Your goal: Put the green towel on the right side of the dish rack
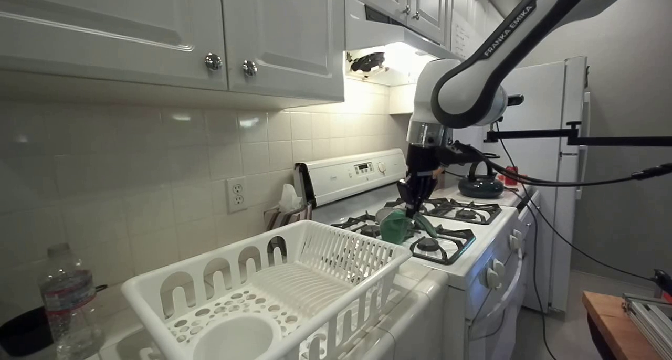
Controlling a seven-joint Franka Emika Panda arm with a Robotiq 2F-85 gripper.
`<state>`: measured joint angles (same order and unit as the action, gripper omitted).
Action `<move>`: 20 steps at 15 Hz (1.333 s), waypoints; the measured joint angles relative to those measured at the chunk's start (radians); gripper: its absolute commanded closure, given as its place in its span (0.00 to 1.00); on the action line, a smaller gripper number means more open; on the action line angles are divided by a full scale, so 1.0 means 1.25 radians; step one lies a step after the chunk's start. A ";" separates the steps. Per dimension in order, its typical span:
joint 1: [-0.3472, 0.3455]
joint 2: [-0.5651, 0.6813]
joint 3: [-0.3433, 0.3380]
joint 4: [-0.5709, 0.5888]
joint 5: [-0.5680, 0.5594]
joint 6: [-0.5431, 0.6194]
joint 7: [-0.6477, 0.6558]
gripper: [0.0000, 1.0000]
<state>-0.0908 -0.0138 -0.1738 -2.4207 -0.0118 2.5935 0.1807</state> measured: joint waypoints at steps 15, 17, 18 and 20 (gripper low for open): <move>0.005 -0.015 0.092 0.095 -0.025 -0.093 0.483 0.97; 0.007 -0.007 0.099 0.110 -0.034 -0.113 0.565 0.97; 0.009 -0.002 0.101 0.118 -0.044 -0.121 0.607 0.97; 0.012 0.011 0.101 0.132 -0.057 -0.128 0.669 0.97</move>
<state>-0.0752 0.0004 -0.0474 -2.2555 -0.0826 2.4336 1.0169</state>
